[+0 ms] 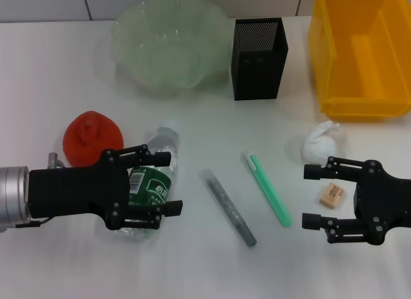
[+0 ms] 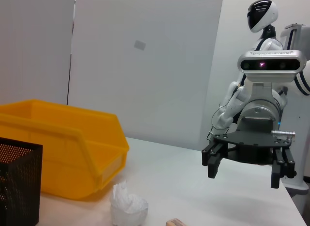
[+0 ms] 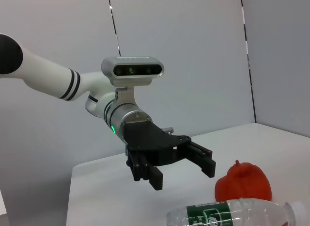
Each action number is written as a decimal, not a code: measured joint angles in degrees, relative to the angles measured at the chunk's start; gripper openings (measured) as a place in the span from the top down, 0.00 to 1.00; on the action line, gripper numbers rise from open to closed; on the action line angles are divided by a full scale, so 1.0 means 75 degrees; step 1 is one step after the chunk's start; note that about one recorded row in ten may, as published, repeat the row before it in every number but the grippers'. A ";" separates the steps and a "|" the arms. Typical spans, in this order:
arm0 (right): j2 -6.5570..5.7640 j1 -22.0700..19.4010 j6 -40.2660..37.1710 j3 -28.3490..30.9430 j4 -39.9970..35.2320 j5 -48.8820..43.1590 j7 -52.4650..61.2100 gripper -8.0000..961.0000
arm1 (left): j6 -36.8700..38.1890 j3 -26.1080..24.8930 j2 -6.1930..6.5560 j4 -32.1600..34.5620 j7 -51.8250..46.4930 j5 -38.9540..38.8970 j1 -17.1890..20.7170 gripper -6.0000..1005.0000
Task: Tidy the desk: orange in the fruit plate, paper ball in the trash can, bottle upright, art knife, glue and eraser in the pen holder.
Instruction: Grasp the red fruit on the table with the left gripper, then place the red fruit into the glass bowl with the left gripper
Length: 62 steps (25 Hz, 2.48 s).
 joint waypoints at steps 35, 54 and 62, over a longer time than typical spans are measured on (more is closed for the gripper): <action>0.0007 -0.0007 0.0193 0.0082 0.0159 0.0016 -0.0005 0.17 | -0.3823 -0.2446 -0.0043 -0.1630 0.1315 -0.0236 0.0120 0.26; 0.0007 -0.0102 0.0223 0.0094 0.0165 0.0039 -0.0005 0.17 | -0.3294 -0.2459 -0.0056 -0.1492 0.1393 -0.0679 -0.0010 0.75; -0.0005 -0.0189 0.0156 0.0093 0.0166 0.0206 -0.0005 0.17 | -0.2407 -0.2413 -0.0057 -0.1049 0.1023 -0.1841 -0.0621 0.83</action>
